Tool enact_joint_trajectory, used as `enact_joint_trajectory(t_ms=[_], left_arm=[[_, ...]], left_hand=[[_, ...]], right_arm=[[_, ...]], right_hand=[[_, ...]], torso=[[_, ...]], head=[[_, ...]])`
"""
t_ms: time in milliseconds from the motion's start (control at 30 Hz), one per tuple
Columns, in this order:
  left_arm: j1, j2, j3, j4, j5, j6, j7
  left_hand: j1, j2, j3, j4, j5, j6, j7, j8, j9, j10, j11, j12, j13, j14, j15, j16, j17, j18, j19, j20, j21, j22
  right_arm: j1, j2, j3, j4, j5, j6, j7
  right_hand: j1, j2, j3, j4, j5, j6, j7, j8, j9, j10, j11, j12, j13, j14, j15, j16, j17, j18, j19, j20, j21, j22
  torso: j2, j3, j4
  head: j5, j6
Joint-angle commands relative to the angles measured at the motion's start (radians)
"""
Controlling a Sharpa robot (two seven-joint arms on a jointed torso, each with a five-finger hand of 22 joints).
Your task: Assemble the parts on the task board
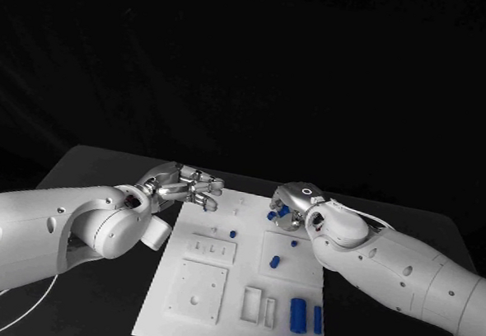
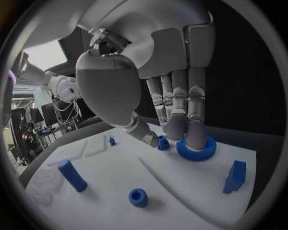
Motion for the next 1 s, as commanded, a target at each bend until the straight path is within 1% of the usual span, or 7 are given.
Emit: enact_joint_trajectory(t_ms=[33, 167, 267, 433, 733, 933, 1000], left_arm=[[0.001, 0.002, 0.001, 0.001, -0.005, 0.021, -0.001], [0.001, 0.003, 0.001, 0.001, -0.006, 0.022, -0.003], [0.001, 0.003, 0.001, 0.000, -0.007, 0.022, -0.005], [0.001, 0.004, 0.001, -0.001, -0.008, 0.023, -0.007], [0.001, 0.006, 0.001, -0.003, -0.010, 0.027, -0.009], [0.001, 0.006, 0.001, -0.004, -0.013, 0.029, -0.011], [0.001, 0.007, 0.001, -0.005, -0.014, 0.029, -0.012]], left_hand=[[-0.010, -0.003, -0.004, 0.000, -0.005, -0.008, -0.001, -0.006, 0.000, -0.005, 0.000, -0.004, 0.001, -0.005, 0.004, -0.003, 0.001, -0.009, 0.000, 0.003, -0.006, -0.001], [-0.013, -0.002, -0.010, 0.001, -0.007, -0.009, 0.000, -0.006, 0.000, -0.007, 0.001, -0.004, 0.001, -0.006, 0.005, -0.004, 0.001, -0.009, 0.002, 0.004, -0.008, -0.005], [-0.016, -0.002, -0.012, 0.003, -0.006, -0.010, 0.000, -0.006, 0.000, -0.007, 0.002, -0.004, 0.001, -0.006, 0.005, -0.004, 0.001, -0.009, 0.002, 0.004, -0.009, -0.006], [-0.018, -0.002, -0.016, 0.005, -0.006, -0.011, 0.000, -0.006, 0.000, -0.008, 0.002, -0.004, 0.001, -0.006, 0.005, -0.004, 0.001, -0.009, 0.003, 0.005, -0.010, -0.008], [-0.018, -0.002, -0.016, 0.005, -0.006, -0.011, 0.000, -0.006, 0.000, -0.008, 0.002, -0.004, 0.001, -0.006, 0.005, -0.004, 0.001, -0.009, 0.003, 0.005, -0.010, -0.008], [-0.018, -0.002, -0.016, 0.005, -0.006, -0.011, 0.000, -0.006, 0.000, -0.008, 0.002, -0.004, 0.001, -0.006, 0.005, -0.004, 0.001, -0.009, 0.003, 0.005, -0.010, -0.008], [-0.016, 0.000, -0.022, 0.006, -0.005, -0.010, 0.000, -0.005, 0.000, -0.009, 0.002, -0.004, 0.001, -0.007, 0.006, -0.005, 0.001, -0.009, 0.006, 0.005, -0.014, -0.015]], right_arm=[[-0.001, 0.003, 0.000, -0.003, -0.026, 0.013, -0.019], [-0.003, 0.007, 0.000, -0.007, -0.027, 0.013, -0.018], [-0.004, 0.009, 0.000, -0.007, -0.027, 0.011, -0.018], [-0.005, 0.011, 0.000, -0.008, -0.025, 0.009, -0.016], [-0.005, 0.016, 0.000, -0.006, -0.023, 0.001, -0.016], [-0.005, 0.017, 0.000, -0.005, -0.024, -0.004, -0.018], [-0.005, 0.017, 0.000, -0.005, -0.024, -0.008, -0.023]], right_hand=[[0.002, -0.005, 0.001, 0.005, -0.005, 0.003, 0.006, 0.003, 0.001, -0.006, -0.002, 0.002, -0.001, -0.001, 0.005, 0.004, -0.002, 0.016, 0.004, 0.000, -0.010, 0.004], [0.002, -0.003, 0.006, 0.009, -0.007, 0.007, 0.005, 0.003, 0.001, -0.003, -0.003, 0.002, -0.001, 0.000, 0.004, 0.005, -0.003, 0.015, 0.008, 0.000, -0.019, 0.017], [0.001, 0.000, 0.008, 0.013, -0.006, 0.012, 0.003, 0.003, 0.001, 0.005, -0.006, 0.002, -0.001, -0.001, 0.003, 0.006, -0.004, 0.014, 0.010, -0.001, -0.021, 0.027], [0.002, 0.005, 0.014, 0.014, -0.003, 0.018, 0.002, 0.003, 0.001, 0.015, -0.009, 0.002, -0.001, 0.000, 0.001, 0.006, -0.005, 0.010, 0.013, -0.004, -0.028, 0.044], [0.011, 0.023, 0.033, 0.004, -0.005, 0.022, 0.001, 0.003, 0.001, 0.037, -0.015, 0.003, 0.000, -0.001, -0.003, 0.009, -0.005, 0.007, 0.017, -0.007, -0.036, 0.073], [0.020, 0.041, 0.040, -0.004, -0.017, 0.030, -0.001, 0.003, 0.002, 0.061, -0.023, 0.003, 0.002, -0.001, -0.008, 0.010, -0.005, 0.002, 0.017, -0.012, -0.039, 0.088], [0.022, 0.052, 0.041, -0.006, -0.022, 0.038, -0.003, 0.004, 0.003, 0.076, -0.028, 0.003, 0.003, -0.001, -0.011, 0.010, -0.005, -0.001, 0.018, -0.014, -0.038, 0.096]], torso=[[0.005, -0.0022, -0.0013], [0.008, -0.0039, 0.0000], [0.009, -0.0048, -0.0004], [0.012, -0.0070, -0.0004], [0.015, -0.0092, 0.0019], [0.017, -0.0112, 0.0013], [0.018, -0.0115, 0.0015]], head=[[0.000, 0.002], [-0.001, 0.002], [0.001, 0.002], [-0.001, 0.004], [-0.002, 0.006], [0.000, 0.008], [0.000, 0.008]])
